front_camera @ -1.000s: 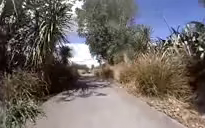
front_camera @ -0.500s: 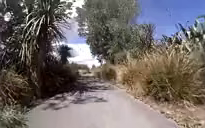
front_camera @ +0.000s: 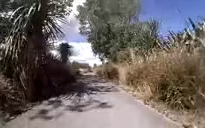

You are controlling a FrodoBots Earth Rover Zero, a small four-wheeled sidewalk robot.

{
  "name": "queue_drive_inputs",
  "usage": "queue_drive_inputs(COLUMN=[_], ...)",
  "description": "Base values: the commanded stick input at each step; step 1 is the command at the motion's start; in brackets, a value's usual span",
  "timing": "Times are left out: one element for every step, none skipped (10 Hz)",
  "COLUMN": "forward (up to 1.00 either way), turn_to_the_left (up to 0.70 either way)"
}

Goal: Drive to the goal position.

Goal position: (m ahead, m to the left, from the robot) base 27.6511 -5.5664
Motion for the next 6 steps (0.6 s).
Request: queue_drive_inputs(forward=[1.0, 1.0, 1.0, 1.0, 1.0, 1.0], turn_to_the_left=[0.1, 0.1, 0.1, 0.1, 0.1, 0.1])
